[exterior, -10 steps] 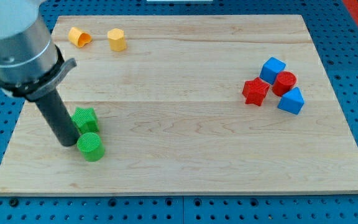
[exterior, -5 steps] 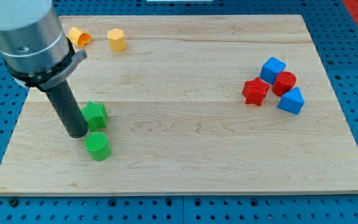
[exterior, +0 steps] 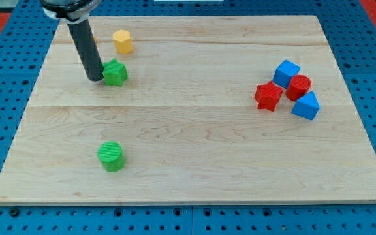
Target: Keep the green star to the right of the yellow hexagon
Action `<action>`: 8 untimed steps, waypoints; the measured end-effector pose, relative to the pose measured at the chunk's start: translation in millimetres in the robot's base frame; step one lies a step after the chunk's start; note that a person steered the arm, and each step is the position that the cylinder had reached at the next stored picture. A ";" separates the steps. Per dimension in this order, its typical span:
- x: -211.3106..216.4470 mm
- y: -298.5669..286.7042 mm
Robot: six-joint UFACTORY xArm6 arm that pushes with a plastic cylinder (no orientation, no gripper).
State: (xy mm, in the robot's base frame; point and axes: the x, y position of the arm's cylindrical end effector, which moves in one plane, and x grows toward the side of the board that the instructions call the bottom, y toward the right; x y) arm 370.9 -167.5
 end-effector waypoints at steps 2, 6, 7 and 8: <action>33.1 36.2; -63.9 93.0; -64.4 63.2; -82.9 24.6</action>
